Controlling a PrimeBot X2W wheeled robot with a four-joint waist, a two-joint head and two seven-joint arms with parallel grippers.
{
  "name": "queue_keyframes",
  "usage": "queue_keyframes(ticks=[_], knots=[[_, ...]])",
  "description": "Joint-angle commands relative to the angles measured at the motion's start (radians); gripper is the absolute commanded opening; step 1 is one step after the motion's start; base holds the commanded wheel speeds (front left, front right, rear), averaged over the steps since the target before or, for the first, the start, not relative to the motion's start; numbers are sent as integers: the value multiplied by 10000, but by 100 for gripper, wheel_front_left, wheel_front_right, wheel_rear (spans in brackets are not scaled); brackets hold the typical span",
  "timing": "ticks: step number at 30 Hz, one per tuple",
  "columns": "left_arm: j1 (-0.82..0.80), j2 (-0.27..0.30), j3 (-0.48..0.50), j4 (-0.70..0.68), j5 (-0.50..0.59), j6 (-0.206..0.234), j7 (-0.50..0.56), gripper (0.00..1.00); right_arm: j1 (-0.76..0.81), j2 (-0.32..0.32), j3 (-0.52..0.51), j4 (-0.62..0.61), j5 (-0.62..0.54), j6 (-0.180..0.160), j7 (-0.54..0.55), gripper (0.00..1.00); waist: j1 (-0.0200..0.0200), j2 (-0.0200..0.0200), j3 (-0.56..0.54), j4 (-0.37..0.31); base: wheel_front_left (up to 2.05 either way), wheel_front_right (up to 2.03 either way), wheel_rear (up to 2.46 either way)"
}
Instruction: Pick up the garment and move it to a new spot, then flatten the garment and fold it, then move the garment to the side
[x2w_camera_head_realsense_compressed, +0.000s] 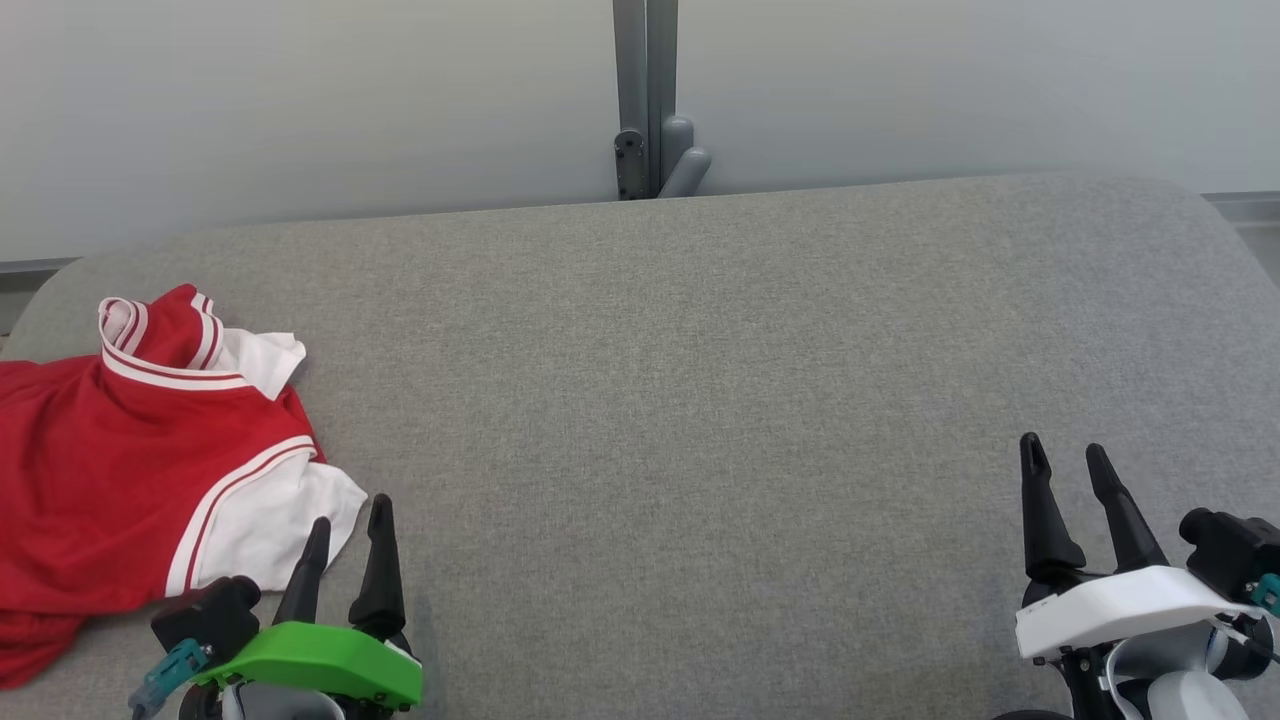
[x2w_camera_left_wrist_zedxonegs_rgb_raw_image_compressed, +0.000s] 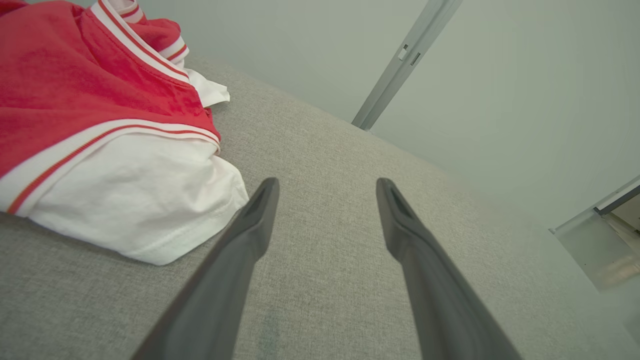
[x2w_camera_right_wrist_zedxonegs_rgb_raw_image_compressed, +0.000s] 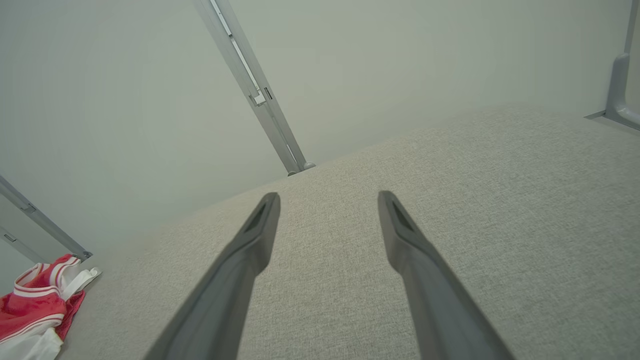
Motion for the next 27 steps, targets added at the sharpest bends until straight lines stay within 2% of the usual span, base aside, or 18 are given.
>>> queue_keyframes(ticks=[1, 27], knots=[[19, 41, 45, -10, 349, -27, -106, 100, 73, -83, -19, -138, -293, 5, -107, 100, 0, 0, -10, -2, 0, 0, 0], [206, 38, 91, 156, 2731, -51, -713, 100, 345, -199, -69, -326, -2658, 5, -722, 100, 0, 0, -37, 43, 0, 0, 0]])
